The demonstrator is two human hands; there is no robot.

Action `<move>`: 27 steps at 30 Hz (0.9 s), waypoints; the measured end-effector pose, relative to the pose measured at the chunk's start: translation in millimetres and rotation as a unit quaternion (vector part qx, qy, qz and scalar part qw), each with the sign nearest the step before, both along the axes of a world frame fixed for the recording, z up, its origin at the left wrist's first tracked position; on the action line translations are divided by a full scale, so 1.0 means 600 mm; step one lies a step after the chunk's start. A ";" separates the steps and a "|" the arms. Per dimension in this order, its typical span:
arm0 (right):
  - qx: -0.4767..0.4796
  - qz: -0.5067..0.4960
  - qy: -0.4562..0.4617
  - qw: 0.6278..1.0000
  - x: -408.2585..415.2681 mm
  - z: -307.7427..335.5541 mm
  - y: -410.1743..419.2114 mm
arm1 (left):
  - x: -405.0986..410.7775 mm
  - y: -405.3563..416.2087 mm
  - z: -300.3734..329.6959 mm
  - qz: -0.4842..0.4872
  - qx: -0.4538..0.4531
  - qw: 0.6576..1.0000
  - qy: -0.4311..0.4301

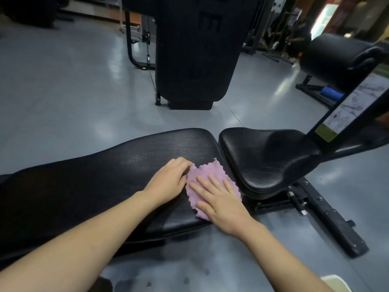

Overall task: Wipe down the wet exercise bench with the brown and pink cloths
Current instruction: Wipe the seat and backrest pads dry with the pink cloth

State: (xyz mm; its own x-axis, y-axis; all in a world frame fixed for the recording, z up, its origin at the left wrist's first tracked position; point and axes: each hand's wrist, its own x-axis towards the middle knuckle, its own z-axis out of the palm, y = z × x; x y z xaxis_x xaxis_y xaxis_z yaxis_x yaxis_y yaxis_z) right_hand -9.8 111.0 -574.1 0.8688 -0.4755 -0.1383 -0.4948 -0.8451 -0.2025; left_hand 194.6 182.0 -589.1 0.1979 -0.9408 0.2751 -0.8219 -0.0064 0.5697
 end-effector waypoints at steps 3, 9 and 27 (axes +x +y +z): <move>-0.097 -0.003 0.010 0.995 0.014 -0.021 0.003 | 0.020 0.032 -0.010 0.019 0.021 0.998 -0.050; -0.121 -0.007 0.023 0.992 0.029 -0.026 -0.013 | 0.038 0.103 -0.032 0.060 0.016 0.992 -0.111; -0.121 -0.032 0.066 0.990 0.121 -0.008 -0.083 | 0.098 0.196 -0.106 0.121 0.019 0.988 -0.092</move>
State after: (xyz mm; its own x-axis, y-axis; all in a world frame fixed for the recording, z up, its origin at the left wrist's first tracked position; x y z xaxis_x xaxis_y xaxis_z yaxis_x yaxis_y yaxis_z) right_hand 62.7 61.1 -578.8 0.8178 -0.5619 -0.1244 -0.5574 -0.8271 0.0714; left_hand 253.6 299.8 -652.4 0.3690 -0.8823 0.2921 -0.8832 -0.2351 0.4057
